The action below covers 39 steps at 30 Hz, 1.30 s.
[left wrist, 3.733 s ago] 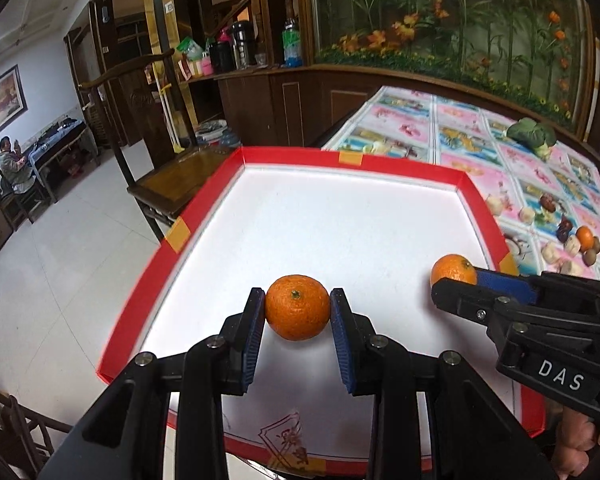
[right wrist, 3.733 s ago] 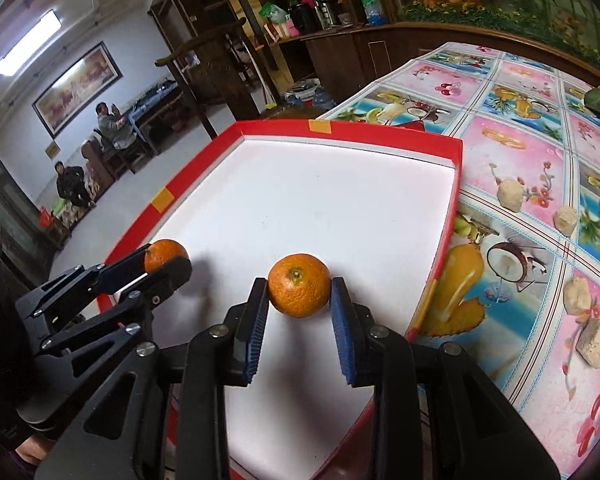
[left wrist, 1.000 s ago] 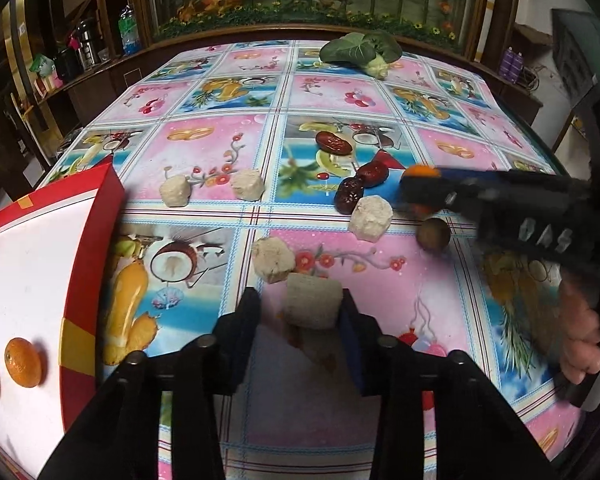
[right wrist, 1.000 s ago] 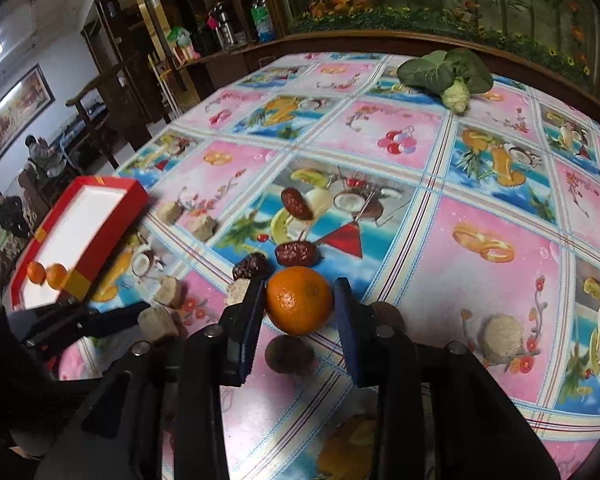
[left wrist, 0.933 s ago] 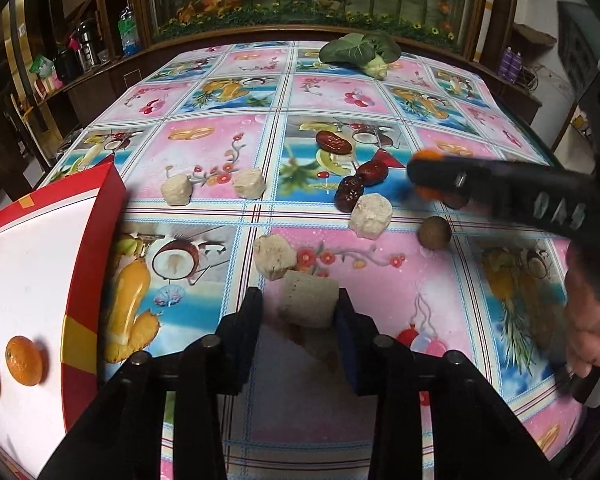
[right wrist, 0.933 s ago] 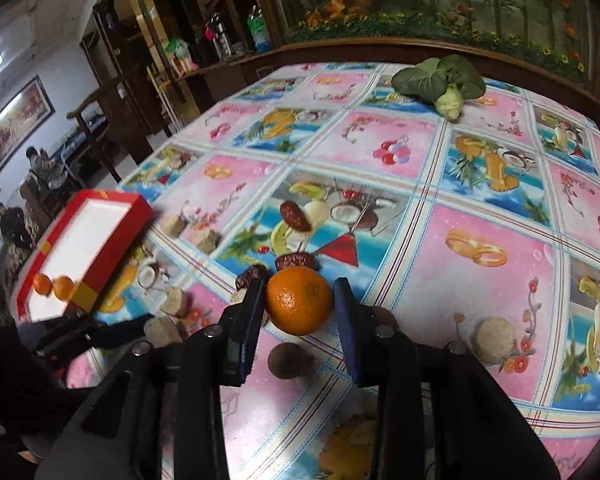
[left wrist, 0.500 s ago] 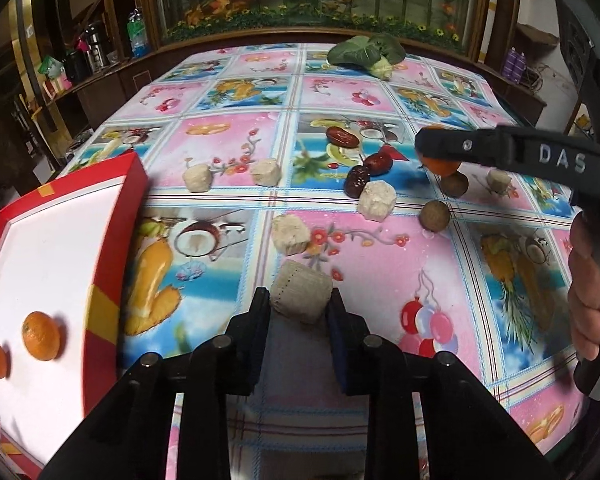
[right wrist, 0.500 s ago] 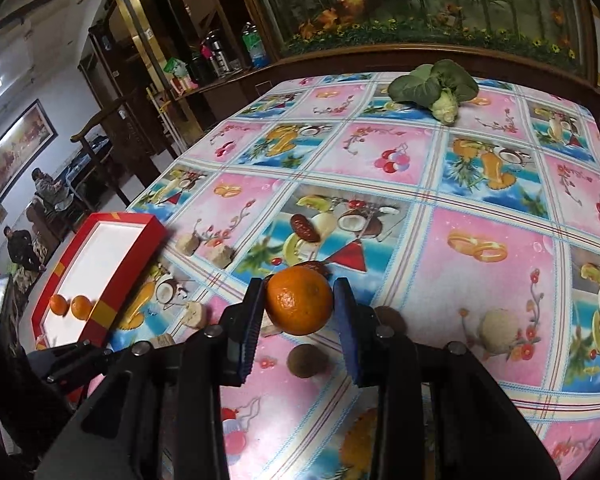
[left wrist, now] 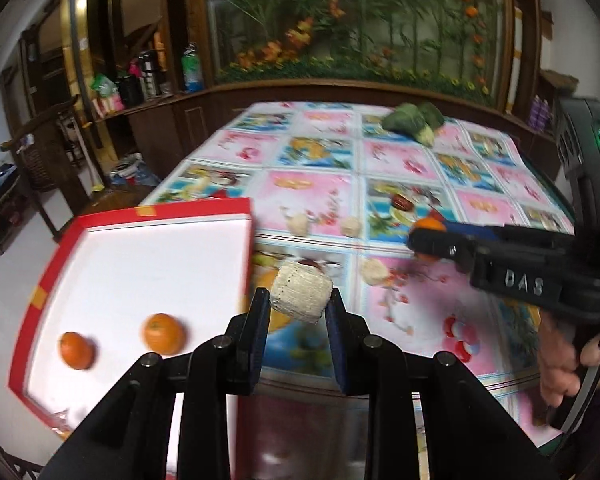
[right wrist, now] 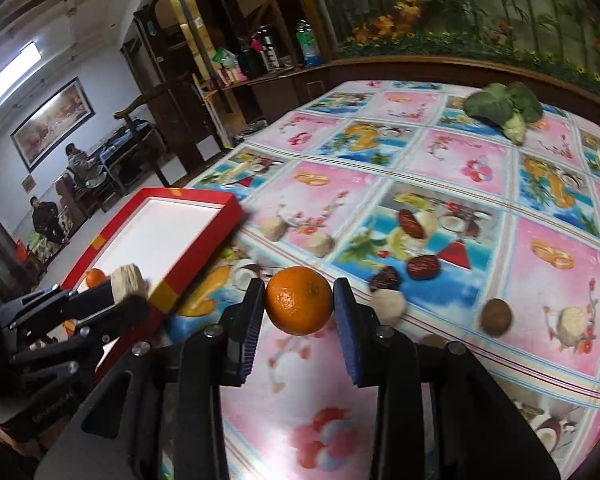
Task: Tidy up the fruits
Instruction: 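Carry the cake and tangerine over the white tray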
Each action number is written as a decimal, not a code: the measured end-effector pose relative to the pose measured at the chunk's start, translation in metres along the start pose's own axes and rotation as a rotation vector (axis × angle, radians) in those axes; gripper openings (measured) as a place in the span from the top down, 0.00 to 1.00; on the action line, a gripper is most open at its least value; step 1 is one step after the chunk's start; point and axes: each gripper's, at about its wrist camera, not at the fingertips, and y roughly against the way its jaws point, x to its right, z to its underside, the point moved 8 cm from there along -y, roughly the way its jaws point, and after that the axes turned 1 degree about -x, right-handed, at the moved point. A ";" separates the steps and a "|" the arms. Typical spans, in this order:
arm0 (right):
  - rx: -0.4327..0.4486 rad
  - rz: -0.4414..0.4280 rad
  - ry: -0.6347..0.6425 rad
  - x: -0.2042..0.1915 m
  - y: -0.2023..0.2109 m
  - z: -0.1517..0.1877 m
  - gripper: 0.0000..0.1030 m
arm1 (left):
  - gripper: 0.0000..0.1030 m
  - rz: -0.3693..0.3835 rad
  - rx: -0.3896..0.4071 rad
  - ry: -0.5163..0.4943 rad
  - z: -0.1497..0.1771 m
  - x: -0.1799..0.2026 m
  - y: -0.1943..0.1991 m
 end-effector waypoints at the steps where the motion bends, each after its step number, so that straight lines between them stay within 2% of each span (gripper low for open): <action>1: 0.007 -0.008 0.014 -0.007 -0.001 0.000 0.64 | 0.74 -0.003 0.004 0.011 0.000 -0.006 0.001; 6: 0.004 -0.055 -0.007 -0.039 -0.015 -0.002 0.63 | 0.74 -0.045 0.023 0.062 -0.002 -0.039 0.006; 14: 0.025 -0.181 0.005 -0.117 -0.046 -0.016 0.63 | 0.74 -0.151 0.063 0.102 0.001 -0.090 0.014; 19: -0.002 -0.232 -0.036 -0.143 -0.082 -0.031 0.63 | 0.74 -0.216 0.061 0.131 0.006 -0.121 0.010; 25: -0.073 -0.195 -0.008 -0.156 -0.119 -0.028 0.63 | 0.74 -0.266 0.044 0.152 0.013 -0.146 0.001; 39: -0.113 -0.119 0.077 -0.152 -0.128 -0.009 0.63 | 0.74 -0.280 -0.001 0.173 0.026 -0.161 -0.018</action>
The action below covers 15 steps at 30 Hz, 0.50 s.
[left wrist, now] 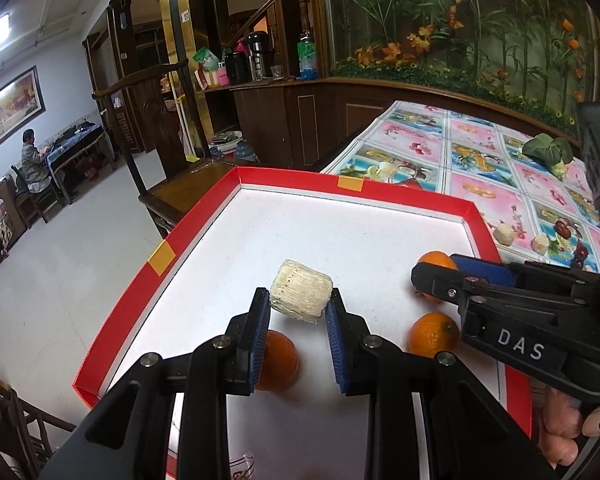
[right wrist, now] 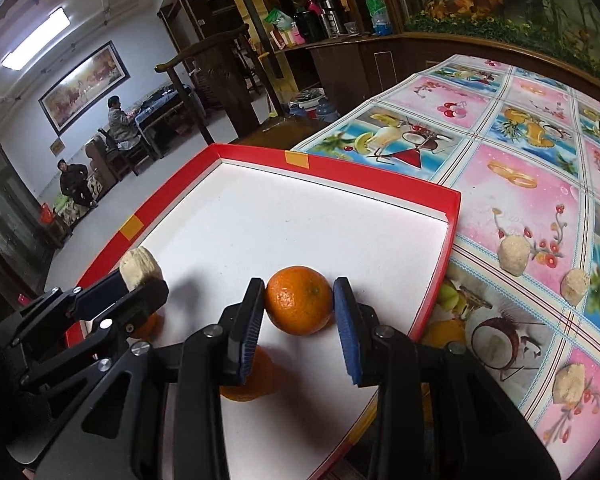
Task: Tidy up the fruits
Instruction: 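Carry the cake and tangerine over the white tray, then open both grippers to release the cake and tangerine into the tray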
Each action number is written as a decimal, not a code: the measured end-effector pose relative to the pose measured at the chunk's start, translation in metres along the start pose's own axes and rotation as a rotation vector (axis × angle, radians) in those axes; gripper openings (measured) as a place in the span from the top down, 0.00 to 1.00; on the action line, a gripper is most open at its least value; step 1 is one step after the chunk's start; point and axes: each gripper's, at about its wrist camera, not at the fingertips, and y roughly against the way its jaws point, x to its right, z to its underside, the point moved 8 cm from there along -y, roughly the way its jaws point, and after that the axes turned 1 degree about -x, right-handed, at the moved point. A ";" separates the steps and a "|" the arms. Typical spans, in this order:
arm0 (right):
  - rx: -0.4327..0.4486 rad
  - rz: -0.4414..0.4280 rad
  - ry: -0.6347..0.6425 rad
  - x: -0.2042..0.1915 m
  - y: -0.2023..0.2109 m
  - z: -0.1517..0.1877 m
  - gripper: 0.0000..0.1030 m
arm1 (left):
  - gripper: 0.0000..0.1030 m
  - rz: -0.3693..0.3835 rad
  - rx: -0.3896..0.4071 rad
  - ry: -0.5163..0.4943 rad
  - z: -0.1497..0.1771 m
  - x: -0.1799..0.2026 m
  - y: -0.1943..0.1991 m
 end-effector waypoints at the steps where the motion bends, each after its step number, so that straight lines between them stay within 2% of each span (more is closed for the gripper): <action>1: 0.001 -0.001 0.000 0.000 0.000 0.000 0.63 | 0.73 -0.001 -0.002 -0.001 0.001 0.000 -0.001; 11: -0.002 0.004 0.023 -0.002 0.007 0.001 0.62 | 0.72 -0.028 -0.010 -0.009 0.003 -0.002 0.000; 15: 0.019 -0.008 0.005 0.000 0.017 -0.003 0.53 | 0.56 -0.048 0.009 -0.016 0.000 -0.002 0.006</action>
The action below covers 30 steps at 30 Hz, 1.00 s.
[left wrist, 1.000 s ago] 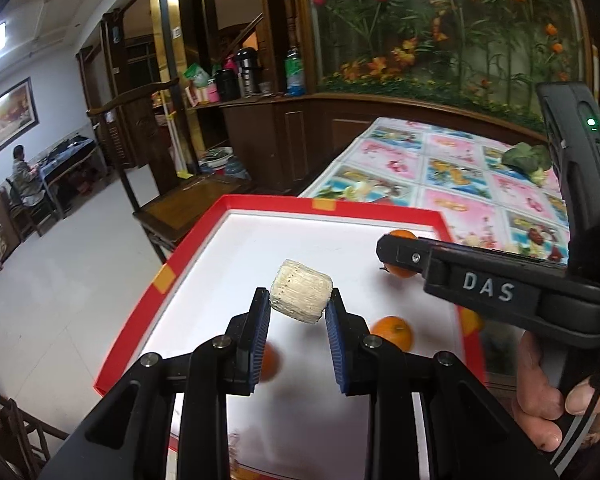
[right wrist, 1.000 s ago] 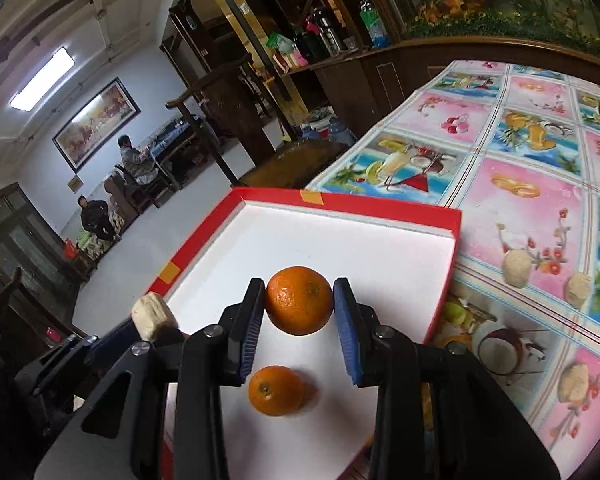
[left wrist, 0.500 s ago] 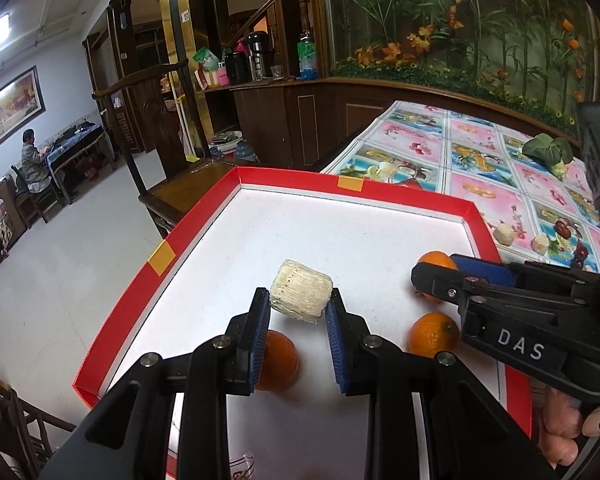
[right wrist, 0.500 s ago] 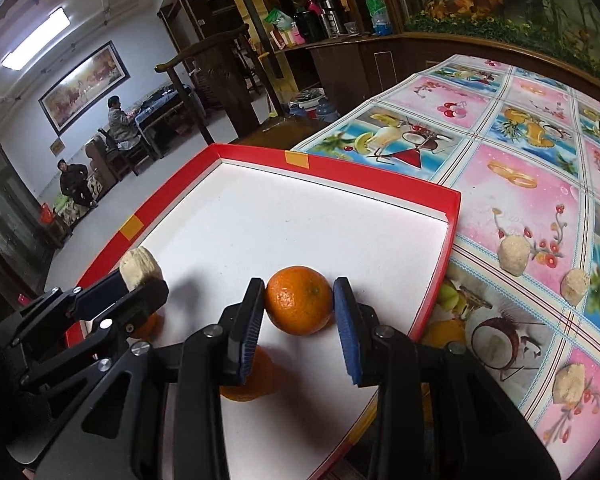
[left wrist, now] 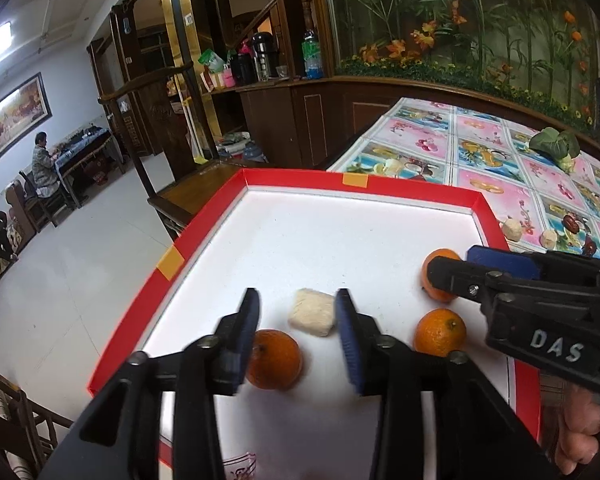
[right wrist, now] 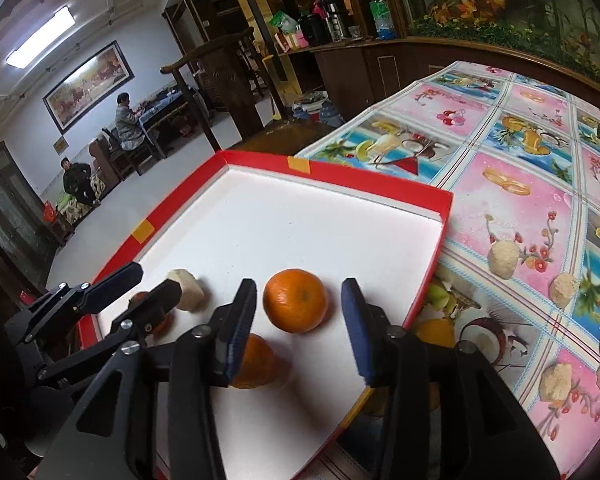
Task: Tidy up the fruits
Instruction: 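Open both grippers to release the cake and tangerine into the tray, then move both grippers back toward the brown kiwis on the tablecloth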
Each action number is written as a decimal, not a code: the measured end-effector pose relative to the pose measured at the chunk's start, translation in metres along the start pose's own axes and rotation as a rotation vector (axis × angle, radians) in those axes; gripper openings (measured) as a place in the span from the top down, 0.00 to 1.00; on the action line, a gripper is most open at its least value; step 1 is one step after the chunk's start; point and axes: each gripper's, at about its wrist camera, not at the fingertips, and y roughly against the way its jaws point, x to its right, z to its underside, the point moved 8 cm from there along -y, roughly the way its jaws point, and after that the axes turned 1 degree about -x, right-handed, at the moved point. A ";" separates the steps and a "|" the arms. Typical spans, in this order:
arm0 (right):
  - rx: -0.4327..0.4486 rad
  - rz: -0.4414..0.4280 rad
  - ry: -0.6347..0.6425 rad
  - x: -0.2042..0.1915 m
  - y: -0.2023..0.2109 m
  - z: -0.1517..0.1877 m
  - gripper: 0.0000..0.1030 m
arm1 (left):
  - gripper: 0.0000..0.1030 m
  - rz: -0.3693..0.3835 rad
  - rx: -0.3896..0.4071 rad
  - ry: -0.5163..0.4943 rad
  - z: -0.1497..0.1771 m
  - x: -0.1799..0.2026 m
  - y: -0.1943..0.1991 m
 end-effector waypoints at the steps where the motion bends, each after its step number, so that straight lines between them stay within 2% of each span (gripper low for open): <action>1: 0.015 0.001 -0.006 0.002 0.004 -0.002 0.53 | 0.52 -0.008 0.008 -0.002 -0.001 0.000 0.001; 8: 0.064 0.001 -0.062 0.018 0.025 -0.013 0.53 | 0.46 -0.036 0.053 -0.033 -0.011 0.004 0.016; 10: 0.075 0.007 -0.084 0.025 0.030 -0.017 0.53 | 0.40 -0.039 0.055 -0.042 -0.013 0.007 0.017; 18: 0.103 0.024 -0.130 0.052 0.051 -0.020 0.53 | 0.34 -0.047 0.086 -0.082 -0.021 0.022 0.029; 30: 0.115 0.178 -0.165 0.137 0.102 0.001 0.53 | 0.33 -0.029 0.102 -0.166 -0.024 0.063 0.036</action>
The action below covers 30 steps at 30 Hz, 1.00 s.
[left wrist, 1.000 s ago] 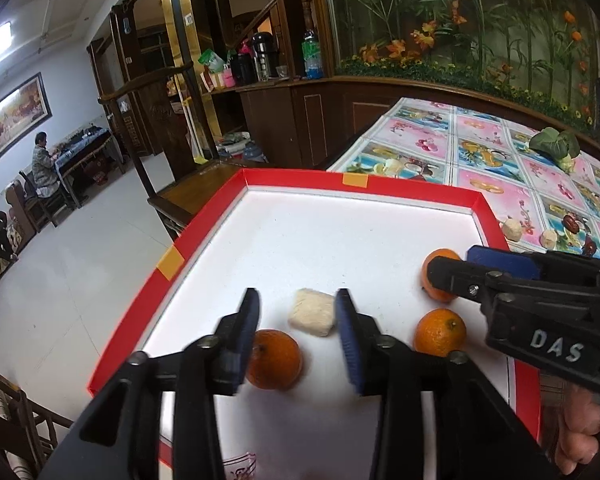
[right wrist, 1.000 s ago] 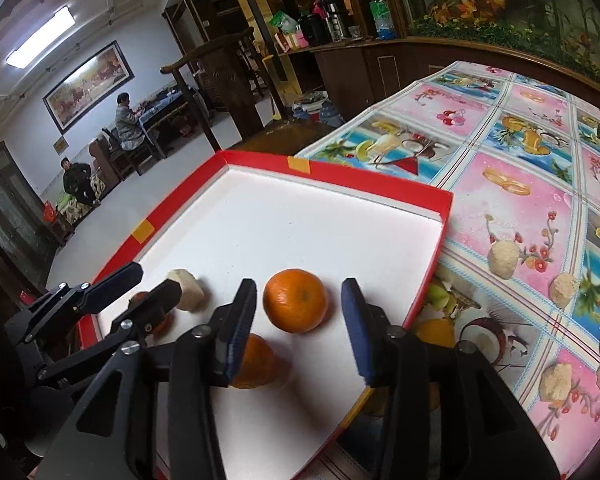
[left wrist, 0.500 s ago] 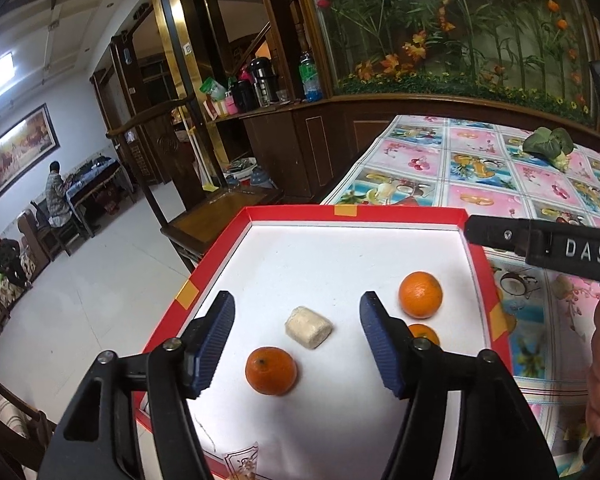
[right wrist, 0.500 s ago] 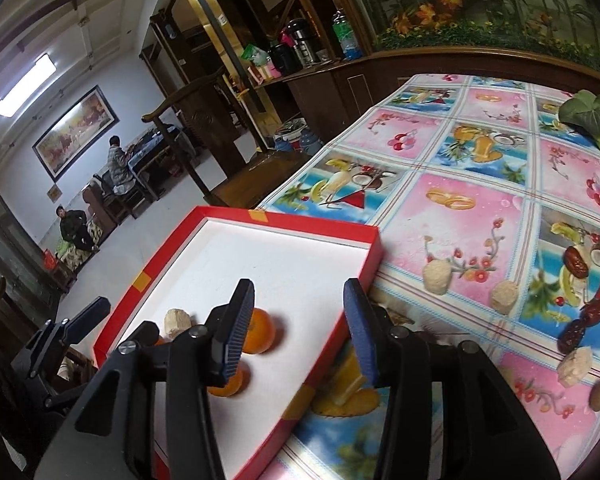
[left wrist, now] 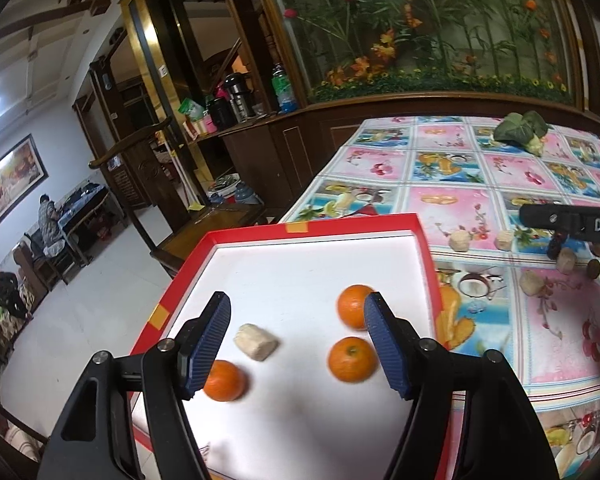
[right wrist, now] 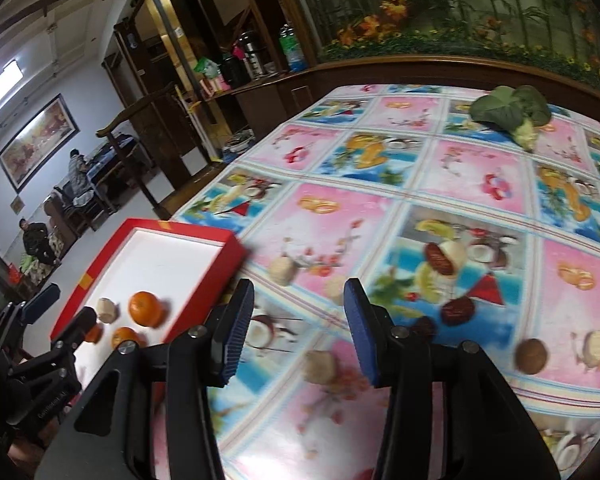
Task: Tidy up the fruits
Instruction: 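Move both grippers back toward the brown kiwis on the tablecloth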
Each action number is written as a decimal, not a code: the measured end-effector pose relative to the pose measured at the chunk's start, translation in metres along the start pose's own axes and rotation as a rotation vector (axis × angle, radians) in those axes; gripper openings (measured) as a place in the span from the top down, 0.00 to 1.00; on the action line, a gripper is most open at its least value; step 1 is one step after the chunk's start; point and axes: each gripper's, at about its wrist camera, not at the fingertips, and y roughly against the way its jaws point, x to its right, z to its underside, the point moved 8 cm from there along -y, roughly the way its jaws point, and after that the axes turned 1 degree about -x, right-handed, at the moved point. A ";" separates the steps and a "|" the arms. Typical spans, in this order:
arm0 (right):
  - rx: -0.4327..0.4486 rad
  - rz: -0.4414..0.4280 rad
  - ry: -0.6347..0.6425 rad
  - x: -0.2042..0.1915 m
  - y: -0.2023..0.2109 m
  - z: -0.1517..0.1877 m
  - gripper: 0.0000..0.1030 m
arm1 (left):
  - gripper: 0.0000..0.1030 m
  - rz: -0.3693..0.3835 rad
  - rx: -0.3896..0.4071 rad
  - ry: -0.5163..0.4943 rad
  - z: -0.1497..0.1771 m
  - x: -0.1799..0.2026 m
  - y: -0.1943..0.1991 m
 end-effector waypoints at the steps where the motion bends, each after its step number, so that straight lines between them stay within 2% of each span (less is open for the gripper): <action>1: 0.003 0.010 -0.003 0.007 0.004 0.000 0.53 | 0.33 0.002 0.002 -0.007 -0.001 0.003 0.001; 9: 0.021 0.067 -0.028 0.048 0.025 -0.002 0.53 | 0.33 0.014 0.011 -0.044 -0.007 0.025 0.006; 30: 0.050 0.129 -0.073 0.089 0.055 -0.011 0.53 | 0.33 0.075 0.019 -0.121 -0.017 0.071 0.010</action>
